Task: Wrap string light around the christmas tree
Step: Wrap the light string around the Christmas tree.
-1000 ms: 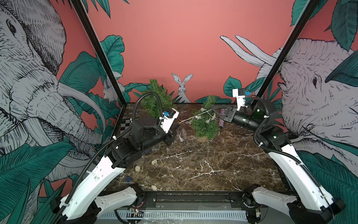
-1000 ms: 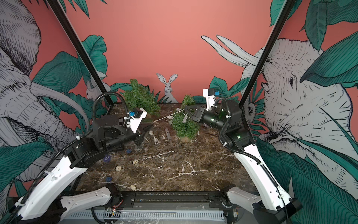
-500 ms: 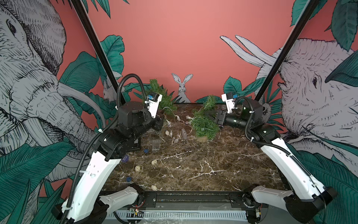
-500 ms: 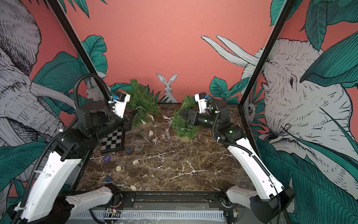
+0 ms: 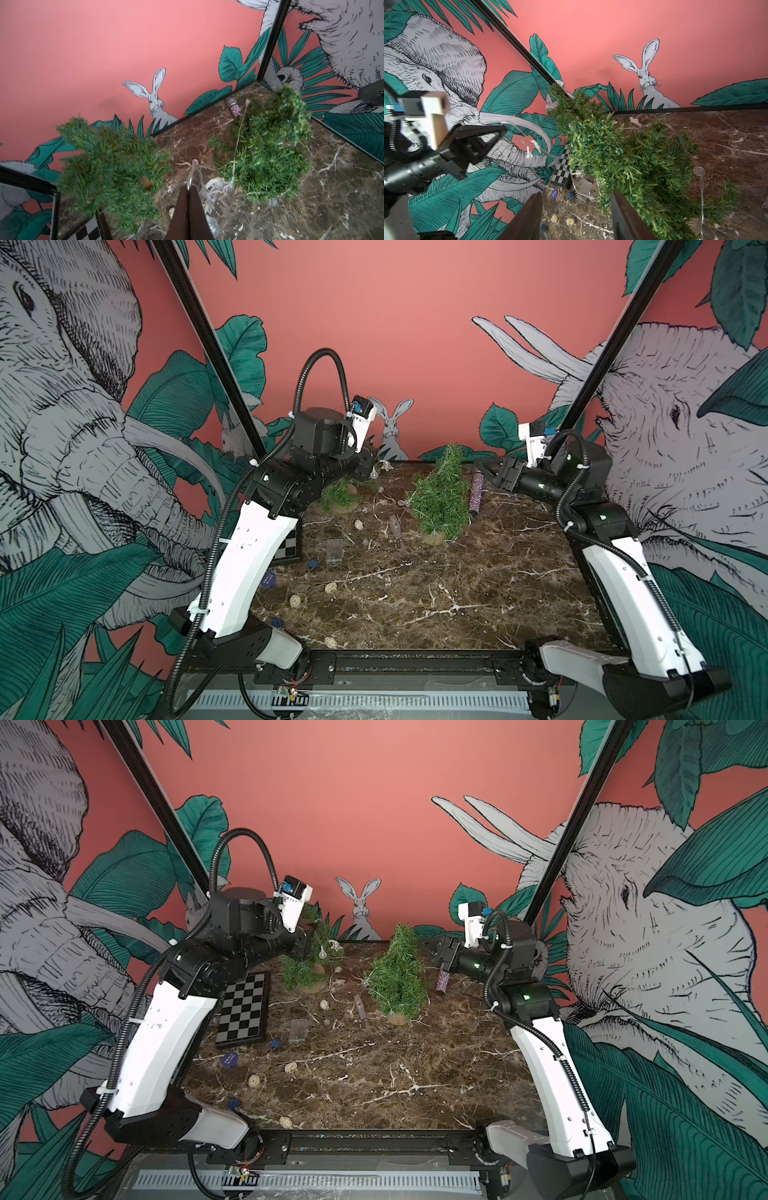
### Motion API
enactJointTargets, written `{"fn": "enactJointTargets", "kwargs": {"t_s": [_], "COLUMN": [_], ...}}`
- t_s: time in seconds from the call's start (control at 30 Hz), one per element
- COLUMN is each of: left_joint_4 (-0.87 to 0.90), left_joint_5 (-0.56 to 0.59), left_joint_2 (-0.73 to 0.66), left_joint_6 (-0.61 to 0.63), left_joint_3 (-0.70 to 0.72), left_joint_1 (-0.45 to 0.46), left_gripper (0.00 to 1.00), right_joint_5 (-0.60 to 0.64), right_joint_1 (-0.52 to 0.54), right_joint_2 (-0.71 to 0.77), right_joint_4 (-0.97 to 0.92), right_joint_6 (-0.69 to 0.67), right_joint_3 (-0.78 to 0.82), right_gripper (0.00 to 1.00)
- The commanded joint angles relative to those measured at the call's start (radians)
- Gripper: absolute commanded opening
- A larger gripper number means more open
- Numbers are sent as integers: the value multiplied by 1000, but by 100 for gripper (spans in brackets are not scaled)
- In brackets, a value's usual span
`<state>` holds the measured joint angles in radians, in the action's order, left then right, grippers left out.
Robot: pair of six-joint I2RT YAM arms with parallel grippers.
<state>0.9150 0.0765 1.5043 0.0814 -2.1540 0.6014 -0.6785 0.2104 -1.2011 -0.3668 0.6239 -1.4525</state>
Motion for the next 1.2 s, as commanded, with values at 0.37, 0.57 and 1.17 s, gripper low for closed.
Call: {"fn": "enactJointTargets", "kwargs": {"t_s": [0.37,0.57,1.17], "left_joint_4": [-171,-400,-1190], "left_joint_5": [-45,-17,-142], "left_joint_2": [251,401,799], "left_joint_6": [172,157,271], "left_joint_3": [-290,-343,-430], "left_joint_1": [-33,-60,-51], "left_gripper": [0,0,0], "right_joint_5": [261,224,4], "right_joint_1": [-58,-62,-19], "right_joint_2": [-335,-571,-866], "right_joint_4": [74,108,628], "right_joint_6": [-97,-174,-260], "right_joint_3": [-247,-401,-389], "right_gripper": [55,50,50]}}
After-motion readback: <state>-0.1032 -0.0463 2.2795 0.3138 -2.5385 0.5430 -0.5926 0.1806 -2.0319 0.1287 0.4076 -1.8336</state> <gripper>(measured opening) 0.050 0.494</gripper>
